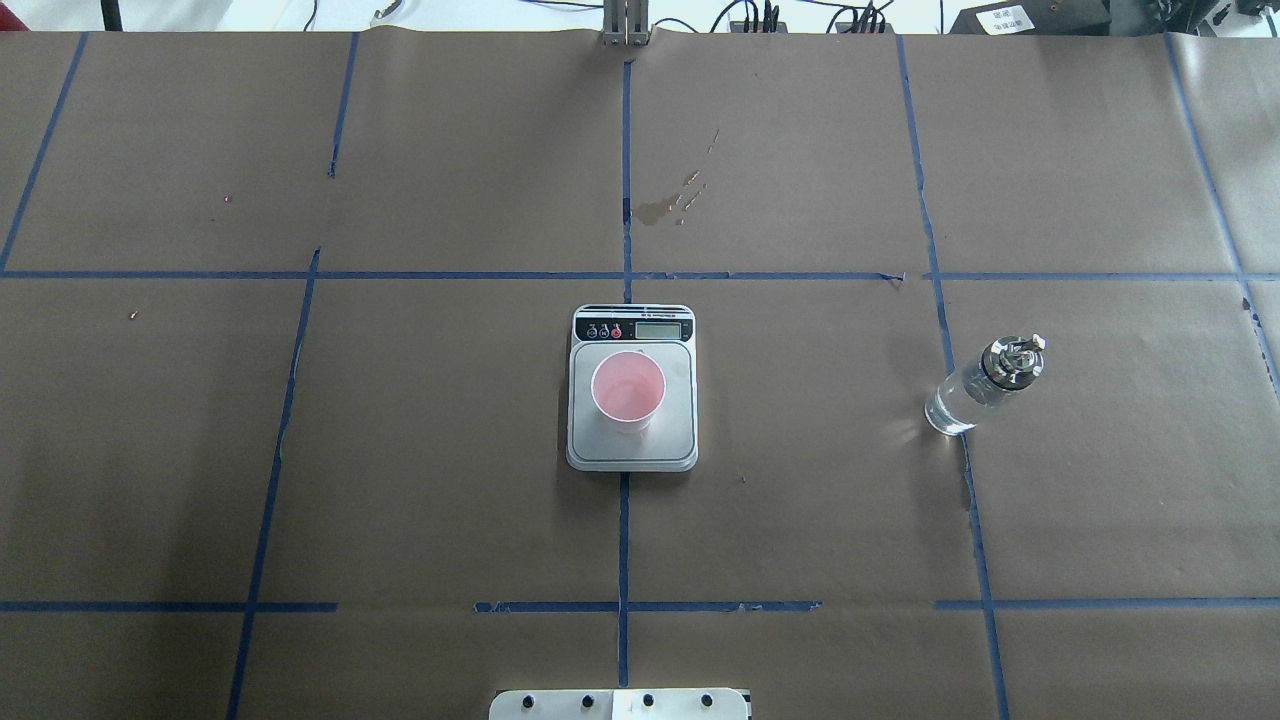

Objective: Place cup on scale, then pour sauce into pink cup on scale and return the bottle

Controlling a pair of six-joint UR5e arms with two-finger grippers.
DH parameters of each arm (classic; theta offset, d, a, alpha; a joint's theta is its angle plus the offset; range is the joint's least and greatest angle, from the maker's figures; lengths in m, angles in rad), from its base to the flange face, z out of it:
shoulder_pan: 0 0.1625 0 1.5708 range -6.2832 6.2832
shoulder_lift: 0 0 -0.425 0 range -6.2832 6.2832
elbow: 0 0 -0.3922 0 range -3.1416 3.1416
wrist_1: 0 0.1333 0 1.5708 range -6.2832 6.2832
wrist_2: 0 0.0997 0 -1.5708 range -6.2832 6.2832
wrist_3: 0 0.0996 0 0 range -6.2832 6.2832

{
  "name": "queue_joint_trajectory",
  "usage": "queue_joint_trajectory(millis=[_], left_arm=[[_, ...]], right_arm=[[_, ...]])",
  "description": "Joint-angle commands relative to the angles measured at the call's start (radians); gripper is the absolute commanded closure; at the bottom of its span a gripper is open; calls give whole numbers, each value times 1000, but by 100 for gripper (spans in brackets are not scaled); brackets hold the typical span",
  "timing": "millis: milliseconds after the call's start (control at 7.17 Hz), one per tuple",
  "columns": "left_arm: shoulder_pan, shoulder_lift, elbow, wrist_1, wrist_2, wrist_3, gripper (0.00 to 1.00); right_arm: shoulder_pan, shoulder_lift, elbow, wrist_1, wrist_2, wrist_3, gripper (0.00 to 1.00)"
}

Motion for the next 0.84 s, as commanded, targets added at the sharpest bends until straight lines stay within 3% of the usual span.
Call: queue_joint_trajectory(millis=[0, 418, 697], left_arm=[[-2, 0, 0, -43, 0, -8, 0], [-2, 2, 0, -43, 0, -8, 0], [-2, 5, 0, -43, 0, -9, 0]], right_arm=[[0, -1, 0, 1, 0, 1, 0], [0, 2, 11, 2, -1, 33, 0], [6, 2, 6, 84, -6, 47, 0]])
